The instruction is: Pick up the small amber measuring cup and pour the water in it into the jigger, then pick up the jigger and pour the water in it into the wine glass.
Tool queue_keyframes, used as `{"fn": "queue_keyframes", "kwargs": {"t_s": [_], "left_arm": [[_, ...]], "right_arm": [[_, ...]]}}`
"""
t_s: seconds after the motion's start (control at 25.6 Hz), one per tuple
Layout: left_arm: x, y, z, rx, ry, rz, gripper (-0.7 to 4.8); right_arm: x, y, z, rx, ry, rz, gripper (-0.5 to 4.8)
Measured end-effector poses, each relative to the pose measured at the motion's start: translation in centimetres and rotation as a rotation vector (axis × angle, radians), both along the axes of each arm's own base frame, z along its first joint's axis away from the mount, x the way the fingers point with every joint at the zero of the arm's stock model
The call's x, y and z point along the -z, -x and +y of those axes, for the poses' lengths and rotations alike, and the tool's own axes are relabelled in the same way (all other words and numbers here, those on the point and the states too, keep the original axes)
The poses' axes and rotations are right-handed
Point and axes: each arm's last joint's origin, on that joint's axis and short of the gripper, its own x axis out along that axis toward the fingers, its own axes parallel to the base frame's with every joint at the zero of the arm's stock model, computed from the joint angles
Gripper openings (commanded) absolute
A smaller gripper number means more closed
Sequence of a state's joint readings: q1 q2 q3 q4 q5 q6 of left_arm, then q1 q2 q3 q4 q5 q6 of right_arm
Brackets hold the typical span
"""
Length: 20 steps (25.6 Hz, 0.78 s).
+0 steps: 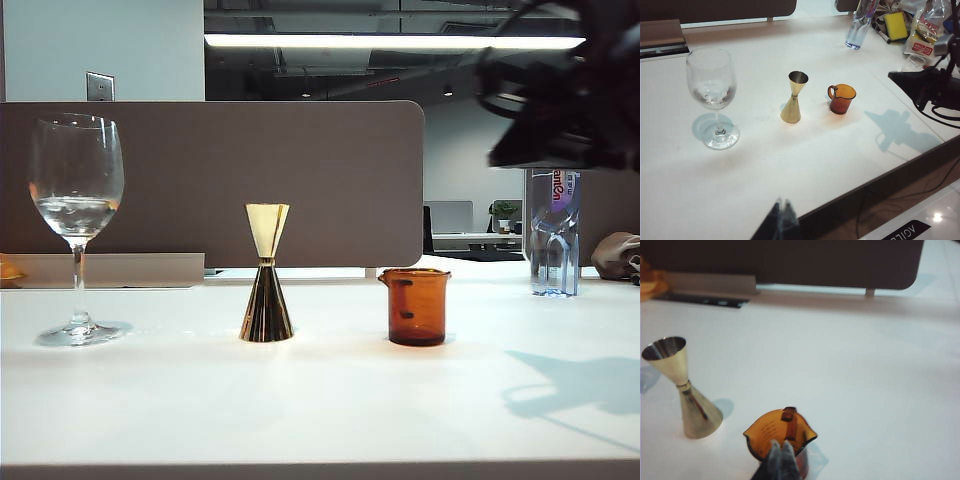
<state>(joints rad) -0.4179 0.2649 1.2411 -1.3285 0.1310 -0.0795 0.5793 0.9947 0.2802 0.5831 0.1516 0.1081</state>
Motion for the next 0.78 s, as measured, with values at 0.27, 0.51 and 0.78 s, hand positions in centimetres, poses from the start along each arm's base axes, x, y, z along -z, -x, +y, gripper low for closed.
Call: {"fn": "queue_keyframes", "kwargs": {"t_s": [0.27, 0.51, 0.78], "left_arm": [[0.0, 0.0, 0.0, 0.0, 0.0, 0.0, -0.02], [0.0, 0.0, 0.0, 0.0, 0.0, 0.0, -0.02], [0.0, 0.0, 0.0, 0.0, 0.0, 0.0, -0.02]], "right_arm": [[0.5, 1.4, -1.1, -0.007, -0.074, -0.108, -0.06], [1.4, 3.0, -2.1, -0.007, -0.115, -0.126, -0.05], [2.2, 4.9, -3.4, -0.007, -0.155, -0.185, -0.05]]}}
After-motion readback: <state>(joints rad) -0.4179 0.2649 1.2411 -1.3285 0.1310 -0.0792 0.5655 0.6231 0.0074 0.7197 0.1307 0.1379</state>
